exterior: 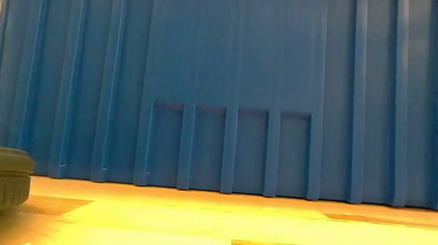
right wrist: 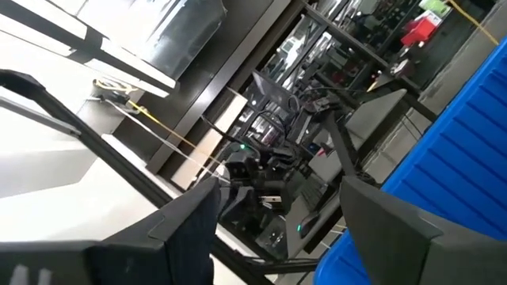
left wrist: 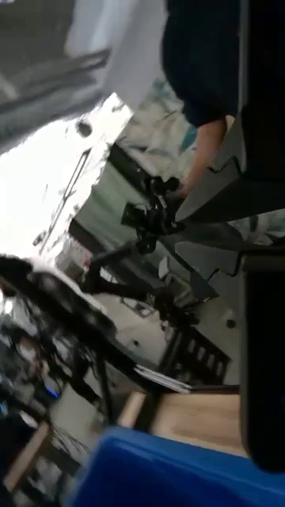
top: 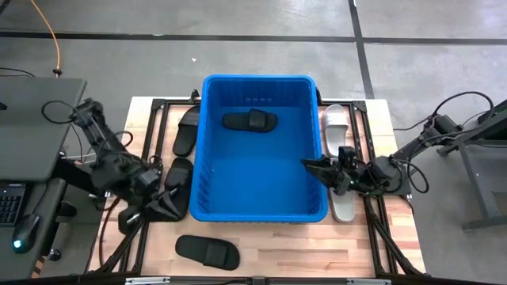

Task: Pick and place slides into bin
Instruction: Put the black slide into the blue container

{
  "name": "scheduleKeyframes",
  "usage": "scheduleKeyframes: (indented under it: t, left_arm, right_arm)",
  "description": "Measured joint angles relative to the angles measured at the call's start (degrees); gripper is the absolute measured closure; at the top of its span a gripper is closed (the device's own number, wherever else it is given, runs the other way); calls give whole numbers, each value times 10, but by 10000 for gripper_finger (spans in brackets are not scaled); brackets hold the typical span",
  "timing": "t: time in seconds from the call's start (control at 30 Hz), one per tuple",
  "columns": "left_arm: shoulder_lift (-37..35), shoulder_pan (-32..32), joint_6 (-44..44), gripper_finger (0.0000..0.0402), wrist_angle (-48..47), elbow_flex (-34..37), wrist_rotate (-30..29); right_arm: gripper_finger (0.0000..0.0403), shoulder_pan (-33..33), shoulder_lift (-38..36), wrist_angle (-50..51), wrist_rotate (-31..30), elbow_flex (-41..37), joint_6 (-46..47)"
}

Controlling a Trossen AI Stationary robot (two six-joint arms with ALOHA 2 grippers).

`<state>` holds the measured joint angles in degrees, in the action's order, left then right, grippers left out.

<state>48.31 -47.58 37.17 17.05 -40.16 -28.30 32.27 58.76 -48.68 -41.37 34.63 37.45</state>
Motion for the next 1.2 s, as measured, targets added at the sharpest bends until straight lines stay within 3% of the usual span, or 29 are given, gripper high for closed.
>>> scheduleKeyframes:
  t: [0.17, 0.37, 0.73, 0.97, 1.1, 1.2]
  left_arm:
    - [56, -76, 78, 364, -2, 0, -122]
    - [135, -135, 191, 364, 21, 0, -195]
    - [291, -185, 404, 364, 91, 0, -176]
    - [370, -184, 544, 362, 73, 0, -167]
    - [404, -184, 590, 334, 64, 0, -143]
    - [424, -184, 601, 289, 62, 0, -125]
  right_arm:
    - [150, 2, -14, 26, 19, 0, -2]
    - [150, 2, -24, 42, 36, 0, 11]
    - [150, 2, -30, 44, 97, 0, 16]
    - [150, 2, -32, 43, 133, 0, 16]
    - [150, 2, -32, 43, 145, 0, 21]
    - [150, 1, -32, 43, 150, 0, 26]
